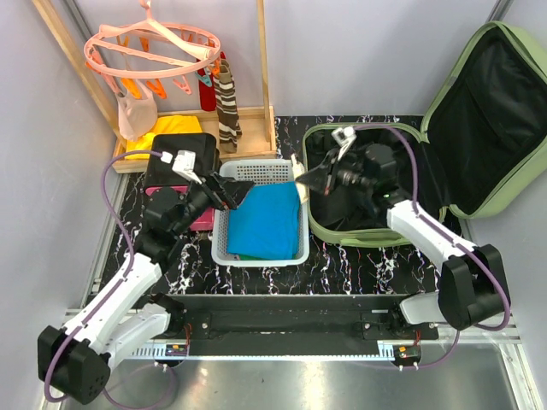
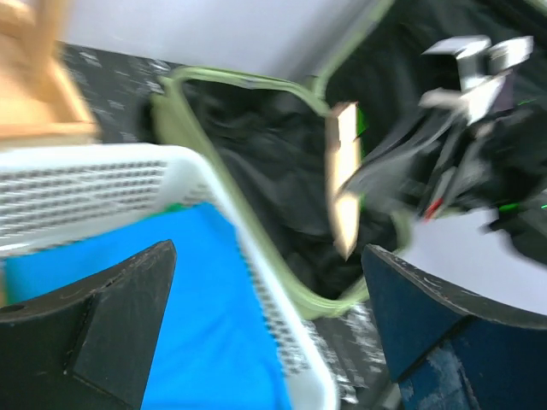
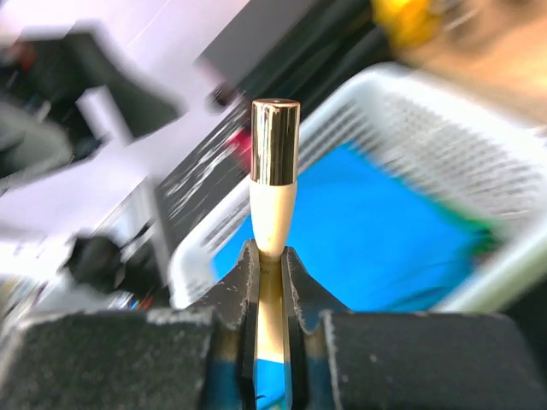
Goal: Open, take out, and arrange the luggage
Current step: Pass the object from the right arm to the left
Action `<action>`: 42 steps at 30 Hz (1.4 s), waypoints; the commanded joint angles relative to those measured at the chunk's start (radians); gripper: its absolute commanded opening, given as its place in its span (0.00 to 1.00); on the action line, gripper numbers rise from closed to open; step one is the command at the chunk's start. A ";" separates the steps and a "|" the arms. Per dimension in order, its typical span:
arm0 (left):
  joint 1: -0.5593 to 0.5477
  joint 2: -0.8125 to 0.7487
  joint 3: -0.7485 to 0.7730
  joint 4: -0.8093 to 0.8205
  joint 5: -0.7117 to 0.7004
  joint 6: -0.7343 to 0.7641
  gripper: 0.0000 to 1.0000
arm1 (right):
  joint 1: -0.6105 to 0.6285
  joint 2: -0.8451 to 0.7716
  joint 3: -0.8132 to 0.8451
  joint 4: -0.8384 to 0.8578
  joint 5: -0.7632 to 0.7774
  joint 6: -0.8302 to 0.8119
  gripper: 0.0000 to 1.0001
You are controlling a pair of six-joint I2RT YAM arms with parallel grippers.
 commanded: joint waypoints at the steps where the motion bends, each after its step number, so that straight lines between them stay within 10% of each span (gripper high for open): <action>1: -0.025 0.028 -0.024 0.261 0.051 -0.138 0.94 | 0.078 -0.012 -0.042 0.179 -0.118 0.046 0.11; 23: -0.173 0.308 0.041 0.384 0.066 -0.228 0.73 | 0.193 0.054 -0.041 0.129 -0.110 0.004 0.11; 36: -0.194 0.353 0.065 0.376 0.040 -0.205 0.43 | 0.233 0.040 -0.019 -0.028 -0.080 -0.117 0.12; 42: -0.200 0.367 0.075 0.353 0.055 -0.198 0.10 | 0.247 0.034 -0.003 -0.123 -0.049 -0.175 0.16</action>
